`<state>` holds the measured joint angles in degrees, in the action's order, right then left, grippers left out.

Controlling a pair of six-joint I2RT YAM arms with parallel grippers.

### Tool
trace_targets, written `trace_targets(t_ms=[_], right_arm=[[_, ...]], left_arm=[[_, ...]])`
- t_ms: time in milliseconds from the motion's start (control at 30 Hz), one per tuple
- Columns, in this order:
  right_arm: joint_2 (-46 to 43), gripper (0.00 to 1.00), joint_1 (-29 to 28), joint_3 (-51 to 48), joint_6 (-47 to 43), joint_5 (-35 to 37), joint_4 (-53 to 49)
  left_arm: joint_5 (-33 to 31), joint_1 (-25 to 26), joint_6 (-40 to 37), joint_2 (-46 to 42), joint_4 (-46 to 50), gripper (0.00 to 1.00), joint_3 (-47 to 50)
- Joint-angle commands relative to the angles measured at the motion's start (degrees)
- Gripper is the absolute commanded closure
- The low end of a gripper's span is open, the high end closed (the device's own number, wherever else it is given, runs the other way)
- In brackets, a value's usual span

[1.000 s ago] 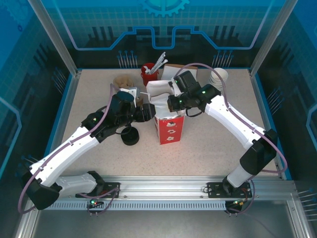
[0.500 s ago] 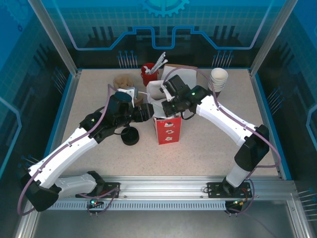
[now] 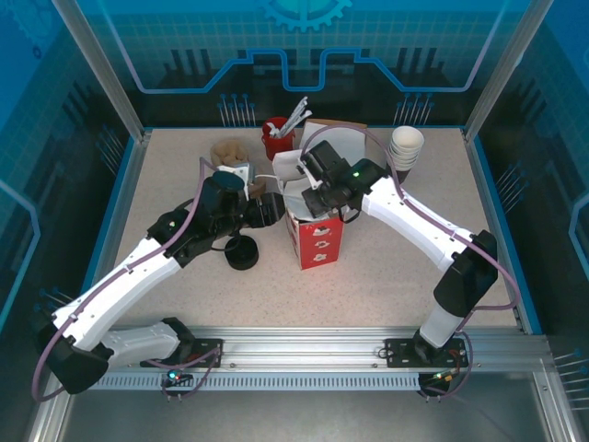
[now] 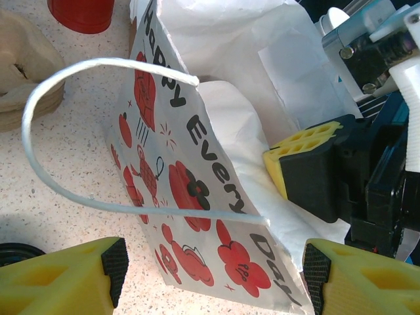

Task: Pack the takeout coffee

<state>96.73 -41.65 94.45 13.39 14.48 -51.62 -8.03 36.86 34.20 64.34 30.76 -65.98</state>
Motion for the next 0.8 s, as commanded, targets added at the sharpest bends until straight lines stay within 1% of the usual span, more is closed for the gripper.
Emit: trace_targets(t_ms=[0, 67, 233, 300, 400, 567, 700, 767], right_arm=[[-0.6, 0.84, -1.4, 3.2, -0.6, -2.0, -0.2], [-0.6, 0.75, -1.7, 5.0, -0.5, -1.6, -1.2], [-0.5, 0.69, -2.6, 10.8, -0.7, 0.1, -4.5], [-0.5, 0.68, -2.7, 12.6, -0.6, 0.2, -5.2], [-0.7, 0.68, -2.7, 13.8, 0.0, -1.8, -5.7], [-1.6, 0.70, -2.7, 12.9, 1.8, -8.0, -5.5], [-3.1, 0.73, -2.4, 9.1, 3.3, -14.9, -3.3], [-3.8, 0.77, -2.3, 6.5, 4.2, -16.5, -1.9]], left_arm=[[0.8, -0.6, -0.1, -1.4, 0.1, 0.27, 0.7], [0.8, -0.7, -0.1, -1.6, 0.1, 0.27, 0.6], [0.9, -1.0, -0.2, -1.7, 0.4, 0.26, 0.2], [0.9, -1.2, -0.3, -1.9, 0.5, 0.26, 0.2], [0.9, -1.2, -0.4, -2.2, 0.8, 0.26, -0.1], [0.9, -1.3, -0.7, -2.9, 1.1, 0.25, -0.1], [0.7, -1.4, -1.0, -3.4, 1.5, 0.25, 0.0], [0.6, -1.4, -1.2, -3.6, 1.7, 0.25, 0.2]])
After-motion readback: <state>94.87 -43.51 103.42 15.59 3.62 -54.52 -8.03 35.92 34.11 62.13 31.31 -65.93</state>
